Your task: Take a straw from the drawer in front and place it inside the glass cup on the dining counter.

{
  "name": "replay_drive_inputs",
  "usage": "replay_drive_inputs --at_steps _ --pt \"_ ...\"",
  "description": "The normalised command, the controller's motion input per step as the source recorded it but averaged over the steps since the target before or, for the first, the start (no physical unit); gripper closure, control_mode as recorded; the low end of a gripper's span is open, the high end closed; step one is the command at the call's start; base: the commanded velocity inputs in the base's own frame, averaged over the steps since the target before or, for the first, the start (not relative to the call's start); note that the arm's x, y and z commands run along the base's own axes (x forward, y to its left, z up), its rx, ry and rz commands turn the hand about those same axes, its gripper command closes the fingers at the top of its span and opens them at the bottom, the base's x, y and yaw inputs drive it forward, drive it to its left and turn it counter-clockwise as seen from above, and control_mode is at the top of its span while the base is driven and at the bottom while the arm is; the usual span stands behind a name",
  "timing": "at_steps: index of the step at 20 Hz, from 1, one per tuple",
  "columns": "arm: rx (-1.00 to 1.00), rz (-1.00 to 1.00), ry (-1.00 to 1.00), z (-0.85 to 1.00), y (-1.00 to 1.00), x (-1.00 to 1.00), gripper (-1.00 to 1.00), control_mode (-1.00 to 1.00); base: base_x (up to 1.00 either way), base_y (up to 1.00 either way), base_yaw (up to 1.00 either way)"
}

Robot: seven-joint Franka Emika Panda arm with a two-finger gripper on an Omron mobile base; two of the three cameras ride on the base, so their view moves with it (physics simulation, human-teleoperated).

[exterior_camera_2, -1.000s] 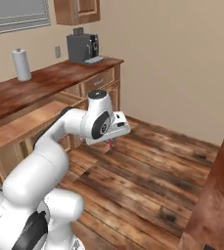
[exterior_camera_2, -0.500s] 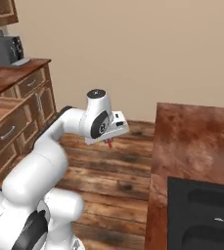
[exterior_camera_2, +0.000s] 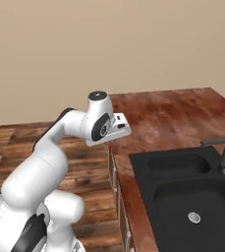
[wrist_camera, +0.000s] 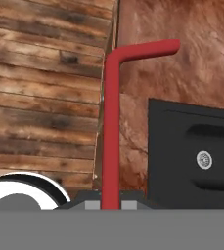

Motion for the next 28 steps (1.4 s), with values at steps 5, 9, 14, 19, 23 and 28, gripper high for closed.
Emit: replay_drive_inputs --at_steps 5,9,14,19,23,28 --pt "0.0 0.0 0.0 0.0 0.0 0.0 1.0 1.0 0.0 0.21 -0.52" --pt "0.0 0.0 0.0 0.0 0.0 0.0 1.0 1.0 -0.03 0.22 -0.5" --pt "0.0 0.0 0.0 0.0 0.0 0.0 1.0 1.0 -0.11 0.52 -0.46" --pt "0.0 0.0 0.0 0.0 0.0 0.0 1.0 1.0 0.11 1.0 -0.31" --pt "0.0 0.0 0.0 0.0 0.0 0.0 1.0 1.0 0.1 1.0 -0.27" --pt "0.0 0.0 0.0 0.0 0.0 0.0 1.0 1.0 0.12 1.0 -0.25"
